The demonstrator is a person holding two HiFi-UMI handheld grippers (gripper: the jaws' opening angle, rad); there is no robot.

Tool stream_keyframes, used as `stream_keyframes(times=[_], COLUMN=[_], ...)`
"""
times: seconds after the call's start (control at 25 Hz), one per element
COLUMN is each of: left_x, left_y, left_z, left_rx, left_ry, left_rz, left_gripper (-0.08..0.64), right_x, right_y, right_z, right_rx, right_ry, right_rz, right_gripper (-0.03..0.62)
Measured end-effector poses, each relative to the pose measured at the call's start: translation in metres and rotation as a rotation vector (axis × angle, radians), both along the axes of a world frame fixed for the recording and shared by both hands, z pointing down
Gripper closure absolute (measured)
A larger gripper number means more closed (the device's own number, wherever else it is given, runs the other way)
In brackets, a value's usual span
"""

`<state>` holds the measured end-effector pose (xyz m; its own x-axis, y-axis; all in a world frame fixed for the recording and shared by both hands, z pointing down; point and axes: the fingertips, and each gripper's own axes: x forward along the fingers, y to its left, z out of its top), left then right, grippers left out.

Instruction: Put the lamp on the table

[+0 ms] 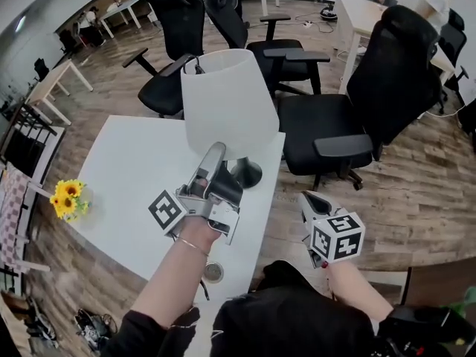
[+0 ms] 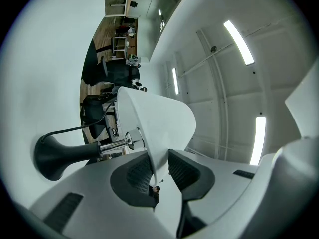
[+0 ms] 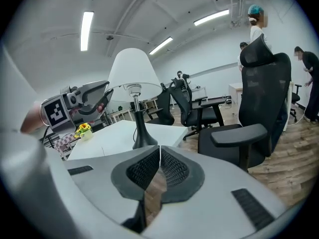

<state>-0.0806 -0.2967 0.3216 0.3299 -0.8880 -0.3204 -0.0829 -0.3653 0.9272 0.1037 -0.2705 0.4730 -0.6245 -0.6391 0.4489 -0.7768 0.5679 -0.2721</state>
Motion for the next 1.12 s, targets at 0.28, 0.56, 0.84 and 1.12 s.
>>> stream_keyframes(times=[0.28, 0.56, 0.84, 1.12], left_x=[0.000, 0.003, 0.002, 0.007], left_y=[0.005, 0.009, 0.022, 0.028], left_z=[0.003, 0.005, 0.011, 0.013], left_rx=[-0.009, -0.014, -0.018, -0.028], left_ry=[0.012, 0.003, -0.014, -0.030], left_rz=[0.017, 0.033, 0.046, 0.081], left_gripper=[0.463, 0.460, 0.454, 0.449], right_x=[0.017, 0.025, 0.022, 0.024], right_y=[0.012, 0.026, 0.042, 0.052], right_z=[-0.008, -0.005, 0.000, 0.006], right_rx=[0.030, 0.023, 0.027, 0.002], right_ry=[0.021, 0.025, 0.012, 0.012], right_rz=[0.056, 0.078, 0.085, 0.092], right_gripper=[0.571, 0.571, 0.572, 0.572])
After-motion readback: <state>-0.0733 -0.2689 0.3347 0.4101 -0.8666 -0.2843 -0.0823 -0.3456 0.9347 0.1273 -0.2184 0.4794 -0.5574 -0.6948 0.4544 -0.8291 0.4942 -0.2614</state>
